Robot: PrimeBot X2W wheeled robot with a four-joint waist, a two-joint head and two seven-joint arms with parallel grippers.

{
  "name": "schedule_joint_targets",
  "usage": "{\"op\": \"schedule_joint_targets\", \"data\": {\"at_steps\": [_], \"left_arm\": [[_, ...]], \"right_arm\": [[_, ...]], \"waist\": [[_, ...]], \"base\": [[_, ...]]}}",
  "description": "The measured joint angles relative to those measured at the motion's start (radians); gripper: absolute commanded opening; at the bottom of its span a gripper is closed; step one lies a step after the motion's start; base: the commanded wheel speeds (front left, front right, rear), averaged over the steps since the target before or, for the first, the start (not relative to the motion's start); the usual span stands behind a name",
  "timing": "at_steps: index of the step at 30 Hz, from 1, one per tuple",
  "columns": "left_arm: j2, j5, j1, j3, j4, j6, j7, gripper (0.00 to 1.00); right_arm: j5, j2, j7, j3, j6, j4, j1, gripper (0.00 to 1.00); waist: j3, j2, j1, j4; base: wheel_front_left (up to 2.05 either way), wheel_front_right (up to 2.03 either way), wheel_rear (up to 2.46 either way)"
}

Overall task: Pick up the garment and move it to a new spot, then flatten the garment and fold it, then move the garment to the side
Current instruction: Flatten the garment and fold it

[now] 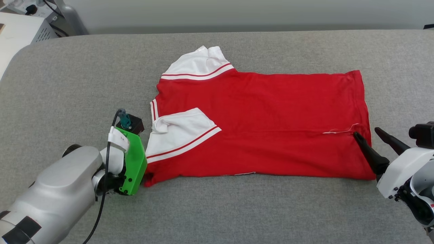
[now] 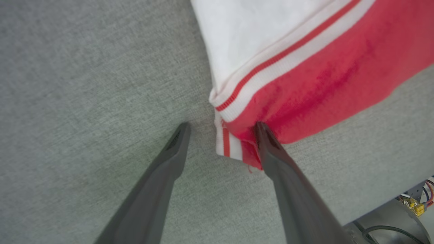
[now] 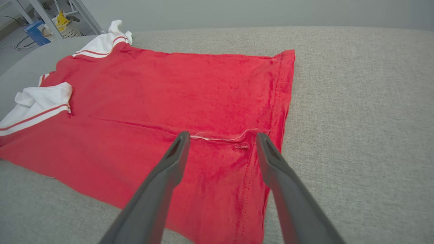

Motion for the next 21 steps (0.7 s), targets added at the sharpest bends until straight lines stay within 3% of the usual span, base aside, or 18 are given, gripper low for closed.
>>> {"op": "schedule_joint_targets", "data": {"at_steps": [11,17,21], "left_arm": [[0.047,-0.008,0.021,0.000,-0.097,0.000,-0.128,0.00],[0.084,-0.007,0.019,0.005,-0.149,0.000,-0.172,0.00],[0.095,-0.007,0.019,0.015,-0.176,0.000,-0.195,0.00]], "right_arm": [[-0.044,-0.104,0.081,0.012,0.000,-0.074,-0.078,1.00],[0.018,-0.211,0.372,0.068,0.000,-0.127,-0.095,1.00],[0.060,-0.232,0.502,0.088,0.000,-0.119,-0.101,1.00]], "waist": [[-0.036,0.0000,0.0000,0.002],[-0.048,0.0000,0.0000,0.009],[-0.043,0.0000,0.0000,0.009]], "base": [[0.00,0.00,0.00],[0.00,0.00,0.00],[0.00,0.00,0.00]]}}
